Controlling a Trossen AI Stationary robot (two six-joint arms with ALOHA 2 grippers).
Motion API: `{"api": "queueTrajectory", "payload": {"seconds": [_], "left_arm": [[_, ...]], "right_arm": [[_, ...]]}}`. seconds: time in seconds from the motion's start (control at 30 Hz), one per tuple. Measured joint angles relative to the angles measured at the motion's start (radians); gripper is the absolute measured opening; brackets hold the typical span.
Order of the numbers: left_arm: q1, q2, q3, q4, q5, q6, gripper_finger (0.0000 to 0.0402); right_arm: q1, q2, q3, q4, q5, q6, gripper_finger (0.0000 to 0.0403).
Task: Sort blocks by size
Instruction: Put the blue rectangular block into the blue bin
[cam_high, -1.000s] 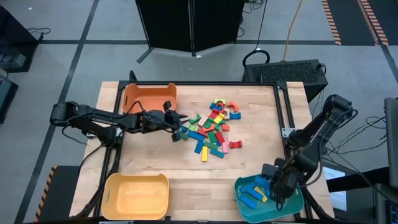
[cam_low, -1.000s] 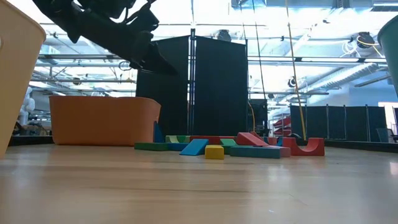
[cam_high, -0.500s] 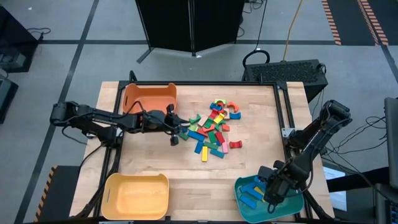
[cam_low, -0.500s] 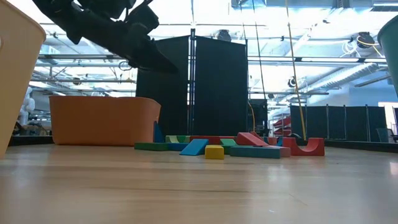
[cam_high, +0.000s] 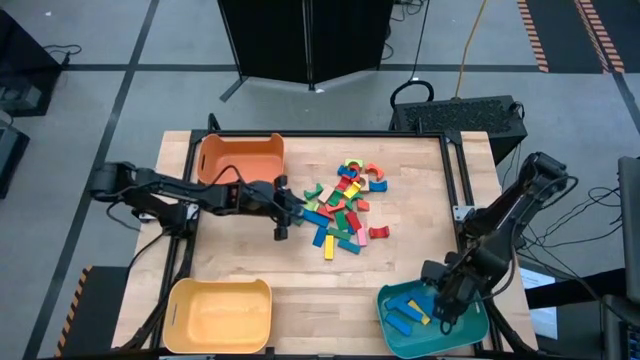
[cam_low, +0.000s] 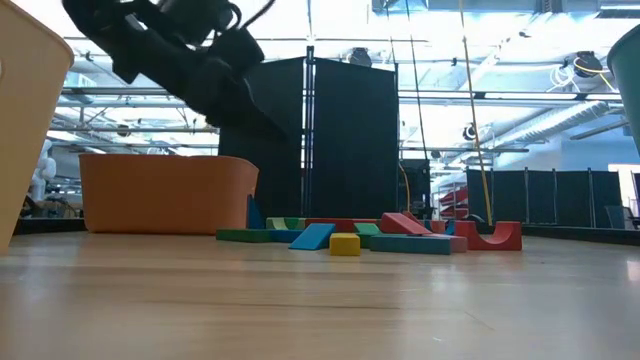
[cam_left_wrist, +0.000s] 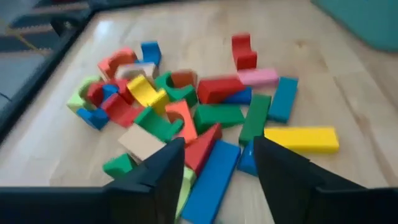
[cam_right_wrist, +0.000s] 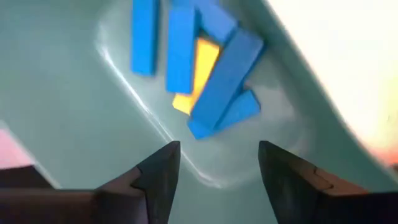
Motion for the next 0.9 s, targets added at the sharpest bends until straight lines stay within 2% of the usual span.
{"api": "queueTrajectory", "payload": {"seconds": [0.33,0.6,0.9], "left_arm": [[0.014,0.141,0.156,-0.215,0.001,0.059,0.0212],[0.048,0.245,0.262,-0.356,0.074,0.089,0.0212],[0.049,0.355,0.359,-0.458,0.088,0.137,0.0212]], "right_arm": [[0.000,-0.142,0.000,0.002,0.266,-0.066,0.0199],[-0.011,-0.149,0.000,0.005,0.389,-0.180,0.0199],[-0.055,-0.149,0.000,0.021,0.630,-0.379,0.0199]]}}
